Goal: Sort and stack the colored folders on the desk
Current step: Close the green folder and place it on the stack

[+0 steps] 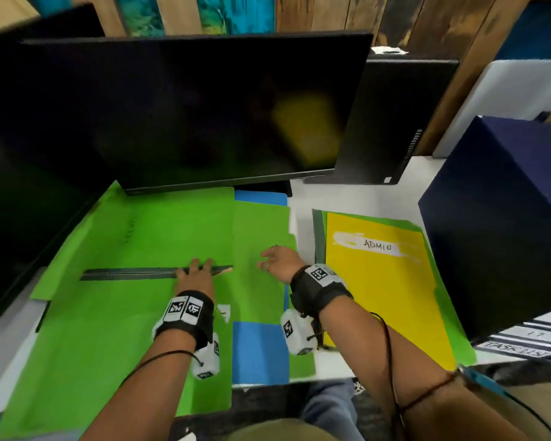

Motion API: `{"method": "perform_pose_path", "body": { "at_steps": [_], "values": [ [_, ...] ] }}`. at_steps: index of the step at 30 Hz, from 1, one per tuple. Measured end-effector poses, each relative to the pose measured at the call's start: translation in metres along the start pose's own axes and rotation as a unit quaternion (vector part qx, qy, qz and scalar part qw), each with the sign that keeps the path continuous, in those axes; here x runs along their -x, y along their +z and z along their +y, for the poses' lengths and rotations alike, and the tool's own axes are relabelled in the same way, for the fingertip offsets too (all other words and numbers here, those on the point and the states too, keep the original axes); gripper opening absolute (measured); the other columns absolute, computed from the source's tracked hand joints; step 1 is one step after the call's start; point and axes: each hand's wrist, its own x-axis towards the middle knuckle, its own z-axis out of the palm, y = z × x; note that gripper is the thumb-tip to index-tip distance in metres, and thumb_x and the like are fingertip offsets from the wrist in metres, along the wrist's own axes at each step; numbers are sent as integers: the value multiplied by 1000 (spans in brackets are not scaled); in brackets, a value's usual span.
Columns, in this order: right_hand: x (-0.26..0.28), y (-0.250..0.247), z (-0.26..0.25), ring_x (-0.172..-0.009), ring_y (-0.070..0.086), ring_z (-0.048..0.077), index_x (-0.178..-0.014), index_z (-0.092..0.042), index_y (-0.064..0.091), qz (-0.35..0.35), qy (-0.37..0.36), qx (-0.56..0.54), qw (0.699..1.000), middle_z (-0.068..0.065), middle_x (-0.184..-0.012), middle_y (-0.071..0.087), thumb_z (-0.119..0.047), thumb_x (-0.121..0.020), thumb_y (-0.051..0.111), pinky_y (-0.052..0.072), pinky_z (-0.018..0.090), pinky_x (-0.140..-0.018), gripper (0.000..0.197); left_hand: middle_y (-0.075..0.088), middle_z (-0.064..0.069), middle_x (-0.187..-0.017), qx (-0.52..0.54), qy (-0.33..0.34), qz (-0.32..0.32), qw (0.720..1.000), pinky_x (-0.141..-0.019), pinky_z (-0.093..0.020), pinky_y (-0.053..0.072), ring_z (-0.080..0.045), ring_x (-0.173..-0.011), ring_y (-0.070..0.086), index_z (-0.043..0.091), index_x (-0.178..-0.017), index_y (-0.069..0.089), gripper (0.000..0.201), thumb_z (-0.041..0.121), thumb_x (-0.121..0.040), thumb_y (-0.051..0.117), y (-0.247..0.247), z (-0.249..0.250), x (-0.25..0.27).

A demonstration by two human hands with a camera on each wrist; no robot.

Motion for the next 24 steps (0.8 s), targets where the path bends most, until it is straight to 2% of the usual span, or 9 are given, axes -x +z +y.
{"method": "perform_pose_path", "body": {
  "at_steps": [2,6,8,10,15,17,19,21,24],
  "values": [
    [-10,21,-4,-130,45,28,-139,-5,41,-31,46,8,998,12,-146,41,-31,-91,59,39,32,-107,58,12,-3,-157,1,31,7,999,-113,-47,30,-39,-141,15,26,-148,19,73,-4,-88,47,5,-4,6],
    [-23,47,-9,-126,49,32,-140,-4,37,-10,89,-53,995,15,-145,41,-29,-87,64,44,40,-103,64,22,-2,-155,4,82,13,997,-116,-38,23,-34,-139,22,23,-147,23,72,18,-87,61,10,-8,20],
    [-27,53,-9,-128,47,31,-139,-2,39,-8,100,-17,995,15,-145,42,-30,-89,60,41,33,-105,61,22,0,-155,1,93,12,996,-116,-37,22,-32,-140,21,21,-147,23,73,22,-86,62,12,-7,27],
    [-26,52,-8,-127,48,29,-134,1,43,14,101,23,995,16,-140,48,-31,-92,57,41,29,-98,55,21,1,-155,-2,105,7,994,-115,-37,24,-32,-139,21,21,-148,22,74,25,-86,62,13,-5,29],
    [-25,55,-15,-117,57,31,-124,5,51,12,137,-47,989,19,-127,58,-28,-89,61,47,31,-86,49,22,0,-155,11,115,3,993,-115,-38,25,-32,-139,20,21,-147,23,75,26,-84,64,11,-6,32],
    [-24,52,-19,-108,58,29,-123,8,50,-3,142,-123,982,19,-118,58,-23,-89,61,48,34,-93,48,25,0,-153,19,120,14,993,-114,-38,26,-30,-138,22,22,-146,26,74,26,-83,65,11,-5,34],
    [-21,49,-17,-100,52,24,-119,2,52,-15,138,-164,977,16,-107,51,-19,-93,55,45,39,-101,34,28,-2,-151,37,116,29,992,-114,-38,27,-28,-137,25,22,-144,30,74,27,-80,68,11,-3,36],
    [-19,48,-13,-113,54,29,-128,3,49,-13,136,-181,974,19,-122,54,-19,-96,49,43,39,-103,39,29,-4,-148,64,104,48,991,-114,-38,27,-26,-136,25,23,-142,33,77,28,-75,72,9,-2,36],
    [-11,47,-19,-134,39,32,-138,7,35,30,142,-179,973,20,-146,37,-23,-99,42,33,32,-106,49,26,-4,-149,65,93,76,991,-113,-43,27,-26,-137,23,26,-141,31,89,38,-66,78,2,0,37]
  ]
}}
